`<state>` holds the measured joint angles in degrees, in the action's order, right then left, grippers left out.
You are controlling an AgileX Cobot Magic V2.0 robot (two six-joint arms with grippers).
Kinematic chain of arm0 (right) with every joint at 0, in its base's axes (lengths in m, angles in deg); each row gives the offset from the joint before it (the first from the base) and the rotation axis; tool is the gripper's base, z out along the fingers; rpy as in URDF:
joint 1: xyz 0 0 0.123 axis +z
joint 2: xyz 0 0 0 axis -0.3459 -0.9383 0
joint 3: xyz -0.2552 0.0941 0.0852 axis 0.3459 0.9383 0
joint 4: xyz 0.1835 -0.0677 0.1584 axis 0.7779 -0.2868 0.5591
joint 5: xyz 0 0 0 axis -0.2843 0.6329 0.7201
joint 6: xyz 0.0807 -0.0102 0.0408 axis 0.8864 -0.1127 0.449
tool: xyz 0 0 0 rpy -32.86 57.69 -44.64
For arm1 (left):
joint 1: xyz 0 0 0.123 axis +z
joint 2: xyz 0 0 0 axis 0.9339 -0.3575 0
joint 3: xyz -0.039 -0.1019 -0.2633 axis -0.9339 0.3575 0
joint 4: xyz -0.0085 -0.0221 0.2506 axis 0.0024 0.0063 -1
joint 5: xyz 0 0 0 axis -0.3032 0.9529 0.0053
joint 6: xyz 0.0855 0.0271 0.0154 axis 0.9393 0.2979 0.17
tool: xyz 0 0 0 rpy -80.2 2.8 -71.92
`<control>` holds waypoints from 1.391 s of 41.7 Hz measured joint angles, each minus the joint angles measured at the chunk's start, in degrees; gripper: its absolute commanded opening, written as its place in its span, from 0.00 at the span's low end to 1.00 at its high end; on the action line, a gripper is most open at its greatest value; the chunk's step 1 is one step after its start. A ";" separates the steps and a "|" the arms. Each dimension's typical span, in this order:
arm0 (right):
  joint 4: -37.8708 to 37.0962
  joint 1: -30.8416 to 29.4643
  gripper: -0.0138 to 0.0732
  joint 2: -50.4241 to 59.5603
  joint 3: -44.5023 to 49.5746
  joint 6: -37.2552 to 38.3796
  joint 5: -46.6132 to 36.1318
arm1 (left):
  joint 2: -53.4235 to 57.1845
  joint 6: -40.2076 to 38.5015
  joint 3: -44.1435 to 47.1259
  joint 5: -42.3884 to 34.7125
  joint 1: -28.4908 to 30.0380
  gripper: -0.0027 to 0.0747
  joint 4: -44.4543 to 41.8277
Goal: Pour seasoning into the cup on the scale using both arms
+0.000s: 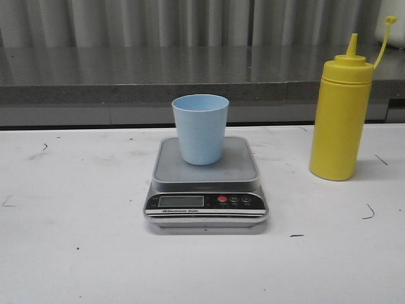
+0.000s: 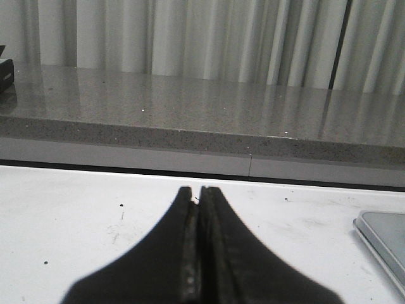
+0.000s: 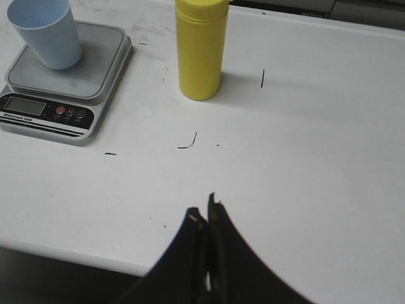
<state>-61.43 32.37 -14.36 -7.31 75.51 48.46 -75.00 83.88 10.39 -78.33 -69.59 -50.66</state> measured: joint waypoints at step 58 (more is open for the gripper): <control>-3.33 -11.97 0.08 24.50 47.49 0.00 -54.25 | 0.00 0.00 0.00 0.10 0.18 0.01 -0.04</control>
<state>-64.76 20.39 10.13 40.18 75.51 -5.79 -75.00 83.88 10.39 -78.22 -69.41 -50.70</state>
